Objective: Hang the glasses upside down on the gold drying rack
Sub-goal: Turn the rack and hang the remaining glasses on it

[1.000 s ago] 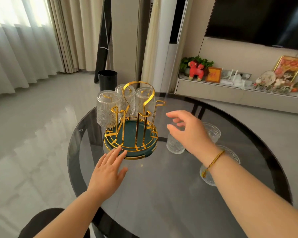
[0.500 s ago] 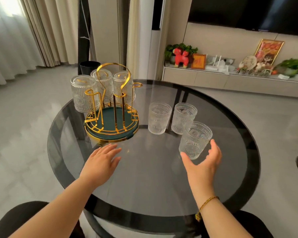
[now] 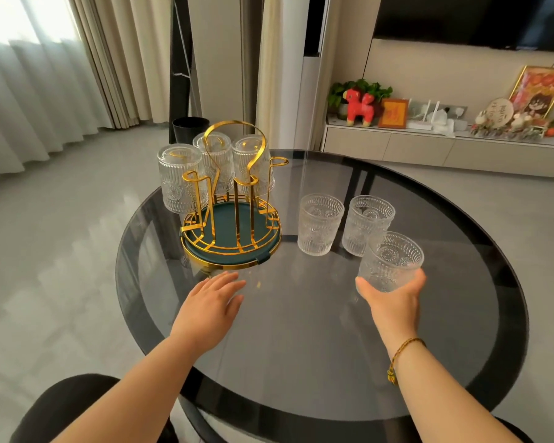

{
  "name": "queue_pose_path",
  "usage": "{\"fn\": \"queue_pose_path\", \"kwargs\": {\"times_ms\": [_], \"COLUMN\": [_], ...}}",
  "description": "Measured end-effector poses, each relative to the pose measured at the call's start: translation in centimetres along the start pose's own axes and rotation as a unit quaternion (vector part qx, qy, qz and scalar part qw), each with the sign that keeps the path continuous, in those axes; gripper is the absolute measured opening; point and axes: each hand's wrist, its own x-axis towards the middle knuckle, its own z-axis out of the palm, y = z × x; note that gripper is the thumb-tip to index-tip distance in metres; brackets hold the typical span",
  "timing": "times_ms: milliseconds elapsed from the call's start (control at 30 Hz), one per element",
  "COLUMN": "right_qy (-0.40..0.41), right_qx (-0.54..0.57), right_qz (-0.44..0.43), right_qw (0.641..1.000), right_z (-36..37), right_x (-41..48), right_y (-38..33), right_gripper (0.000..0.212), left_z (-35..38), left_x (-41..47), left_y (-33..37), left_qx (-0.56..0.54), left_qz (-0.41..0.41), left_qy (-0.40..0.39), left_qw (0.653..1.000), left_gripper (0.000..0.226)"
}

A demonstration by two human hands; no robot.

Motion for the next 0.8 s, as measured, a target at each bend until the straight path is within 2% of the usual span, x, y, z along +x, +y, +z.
{"fn": "queue_pose_path", "kwargs": {"times_ms": [233, 333, 467, 633, 800], "right_qy": [-0.068, -0.148, -0.257, -0.353, -0.389], "right_qx": [0.073, 0.061, 0.015, -0.023, -0.051], "right_qz": [-0.073, -0.117, -0.134, -0.130, -0.154], "right_qw": [0.992, 0.980, 0.957, 0.926, 0.907], "right_z": [-0.8, -1.4, -2.0, -1.1, 0.6], "right_x": [-0.6, -0.3, -0.2, 0.1, 1.1], "right_y": [-1.2, -2.8, -5.4, -9.8, -14.3], "right_gripper": [0.078, 0.070, 0.072, 0.057, 0.050], "left_z": [-1.1, -1.9, -2.5, -1.8, -1.6], "left_x": [-0.2, 0.1, 0.8, 1.2, 1.6], "left_y": [-0.7, -2.0, -3.7, -4.4, -4.8], "left_qx": [-0.065, -0.062, -0.051, 0.003, 0.008], "left_qz": [-0.027, -0.052, -0.073, -0.032, -0.039], "left_qy": [0.108, 0.132, 0.122, 0.090, 0.087], "left_qw": [0.992, 0.988, 0.989, 0.995, 0.995], "left_gripper": [0.040, 0.046, 0.051, 0.053, 0.054]}}
